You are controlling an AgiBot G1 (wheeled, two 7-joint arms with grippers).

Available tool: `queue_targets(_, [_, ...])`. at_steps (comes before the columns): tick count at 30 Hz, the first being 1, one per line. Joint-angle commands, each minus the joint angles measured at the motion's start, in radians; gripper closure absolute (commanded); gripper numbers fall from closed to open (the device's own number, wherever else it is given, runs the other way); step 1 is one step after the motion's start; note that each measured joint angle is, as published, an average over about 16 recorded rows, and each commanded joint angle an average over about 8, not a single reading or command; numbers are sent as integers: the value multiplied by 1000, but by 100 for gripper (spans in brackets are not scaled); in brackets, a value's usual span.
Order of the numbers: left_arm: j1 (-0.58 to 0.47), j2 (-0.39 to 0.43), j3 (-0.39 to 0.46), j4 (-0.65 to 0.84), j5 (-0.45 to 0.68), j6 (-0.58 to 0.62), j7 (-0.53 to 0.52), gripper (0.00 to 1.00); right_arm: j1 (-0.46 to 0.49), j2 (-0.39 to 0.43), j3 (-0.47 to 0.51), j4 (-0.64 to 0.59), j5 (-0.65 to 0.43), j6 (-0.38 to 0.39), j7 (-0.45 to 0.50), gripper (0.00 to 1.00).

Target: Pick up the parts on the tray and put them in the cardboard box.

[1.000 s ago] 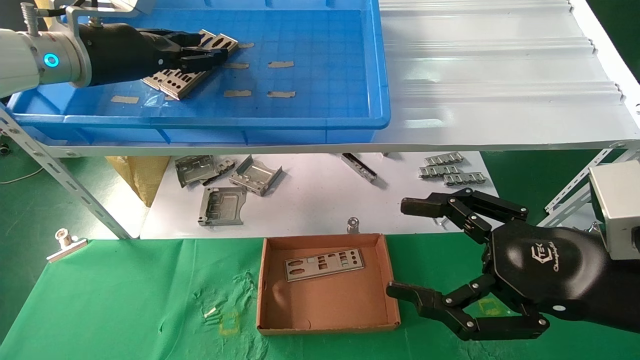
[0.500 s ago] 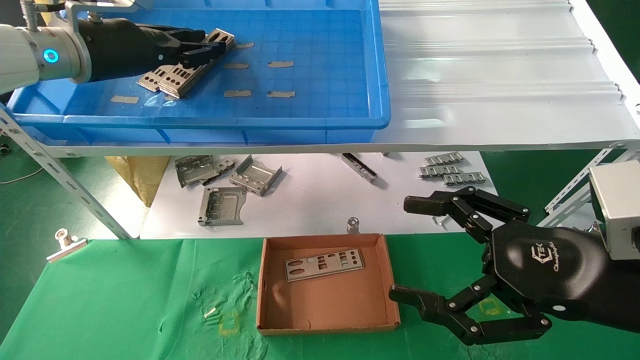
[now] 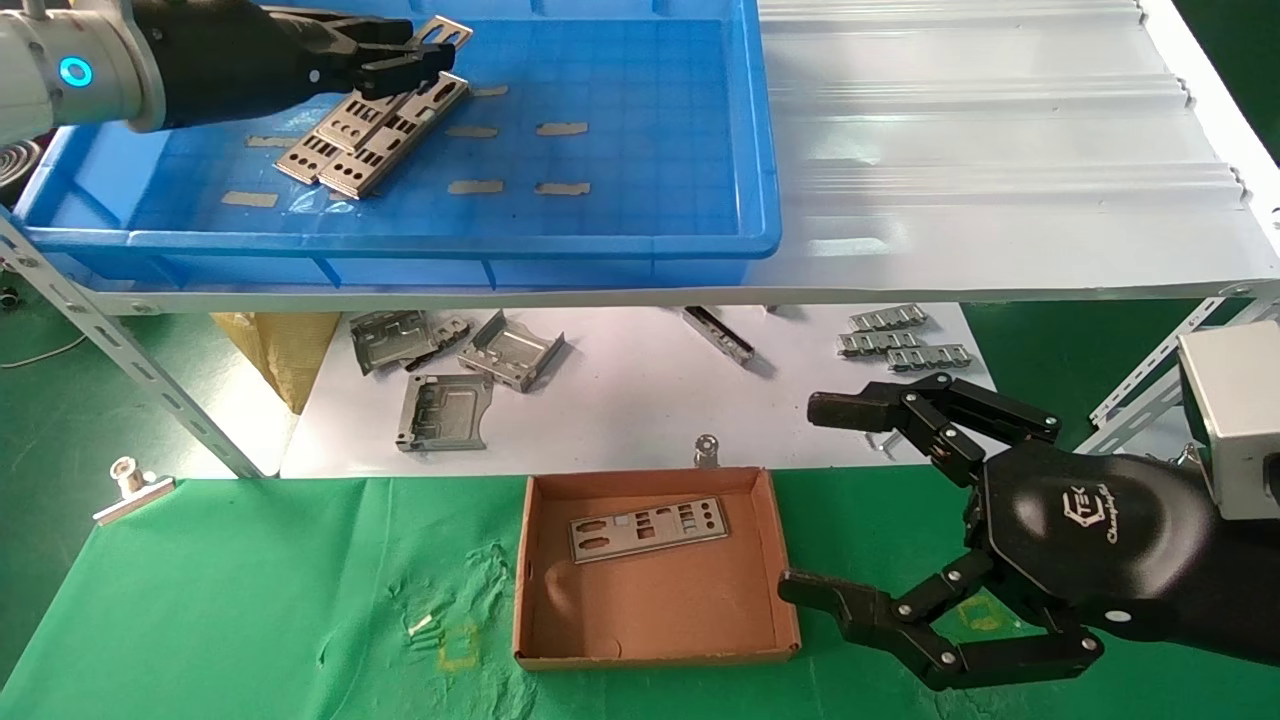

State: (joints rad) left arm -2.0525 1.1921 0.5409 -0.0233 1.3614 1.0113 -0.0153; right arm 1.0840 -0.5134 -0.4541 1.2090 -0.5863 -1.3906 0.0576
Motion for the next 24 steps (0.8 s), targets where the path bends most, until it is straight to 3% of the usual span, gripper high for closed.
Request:
queue_targets(1, [-6, -2, -4, -3, -6, 12, -1, 100, 0, 0, 0, 0, 0, 0, 0, 0])
queue_targets(14, [27, -33, 6, -116, -29, 551, 127, 100, 0, 0, 0, 0, 0, 0, 0, 0])
queue_targets(19, [113, -44, 53, -263, -70, 598, 186, 100, 0, 0, 0, 0, 0, 0, 0, 0])
queue_targets(24, [249, -61, 166, -463, -135, 592, 218, 100, 0, 0, 0, 0, 0, 0, 0, 0])
